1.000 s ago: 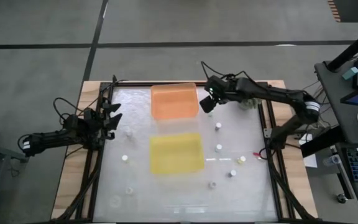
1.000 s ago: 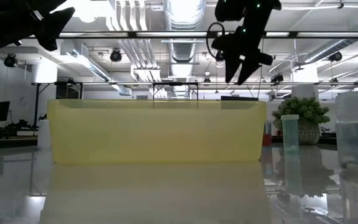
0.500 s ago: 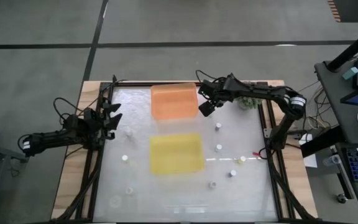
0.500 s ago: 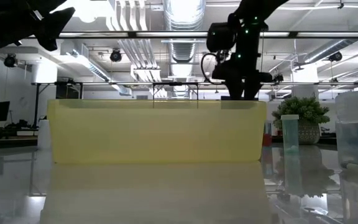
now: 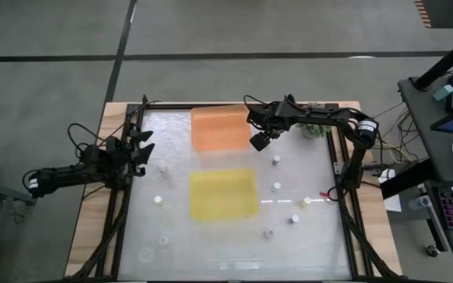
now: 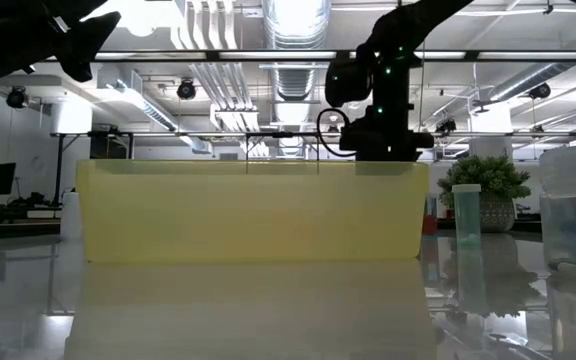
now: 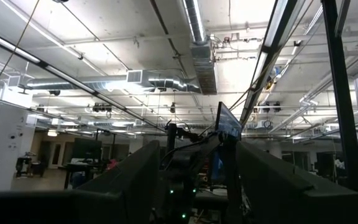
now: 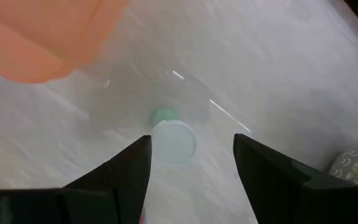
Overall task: Pick and place medicine bottles into bin by pill shape (circle, oval)
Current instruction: Put the top green tablet bottle into the orange bin
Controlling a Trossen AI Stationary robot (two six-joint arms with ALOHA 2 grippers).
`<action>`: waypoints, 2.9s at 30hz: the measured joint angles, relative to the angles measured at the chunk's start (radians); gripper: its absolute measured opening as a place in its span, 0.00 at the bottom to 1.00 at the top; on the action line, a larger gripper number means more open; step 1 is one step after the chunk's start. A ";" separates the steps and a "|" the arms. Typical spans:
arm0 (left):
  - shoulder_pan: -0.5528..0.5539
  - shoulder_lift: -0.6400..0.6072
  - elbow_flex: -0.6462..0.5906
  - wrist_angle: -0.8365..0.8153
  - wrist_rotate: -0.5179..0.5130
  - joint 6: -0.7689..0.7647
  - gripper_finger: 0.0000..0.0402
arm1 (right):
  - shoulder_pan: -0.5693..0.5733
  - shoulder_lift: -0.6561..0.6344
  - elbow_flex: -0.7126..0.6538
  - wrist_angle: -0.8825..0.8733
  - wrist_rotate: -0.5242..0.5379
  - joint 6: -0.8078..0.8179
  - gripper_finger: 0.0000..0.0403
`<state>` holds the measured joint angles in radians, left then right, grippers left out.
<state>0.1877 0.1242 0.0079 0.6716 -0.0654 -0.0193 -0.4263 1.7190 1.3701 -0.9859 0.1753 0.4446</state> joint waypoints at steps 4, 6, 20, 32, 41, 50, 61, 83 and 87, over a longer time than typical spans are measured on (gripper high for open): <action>0.000 0.000 0.000 0.000 0.000 0.000 0.49 | 0.000 -0.001 0.000 0.000 0.000 0.000 0.54; 0.000 0.000 0.000 0.000 0.000 0.000 0.49 | 0.000 -0.002 0.000 0.000 0.000 0.000 0.54; 0.000 0.000 0.000 0.000 0.000 0.000 0.49 | 0.000 -0.001 -0.049 0.061 0.000 0.014 0.54; 0.000 0.000 0.000 0.000 0.000 0.000 0.49 | 0.005 0.000 -0.072 0.110 0.000 0.014 0.54; 0.000 0.000 -0.001 0.000 0.000 0.000 0.49 | 0.012 0.000 -0.072 0.111 -0.001 0.029 0.44; 0.000 0.000 -0.001 0.000 0.000 0.000 0.49 | 0.016 0.000 -0.072 0.113 0.000 0.028 0.32; 0.000 0.000 -0.001 0.000 0.000 0.000 0.49 | 0.016 0.000 -0.072 0.109 0.000 0.024 0.28; 0.000 0.000 -0.001 0.001 0.000 0.000 0.49 | 0.016 -0.011 0.272 -0.102 0.012 -0.157 0.28; 0.000 0.000 -0.001 0.002 0.000 0.000 0.49 | 0.017 -0.011 0.346 -0.104 0.012 -0.177 0.28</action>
<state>0.1877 0.1238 0.0071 0.6731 -0.0654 -0.0196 -0.4097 1.7084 1.7163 -1.0896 0.1871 0.2679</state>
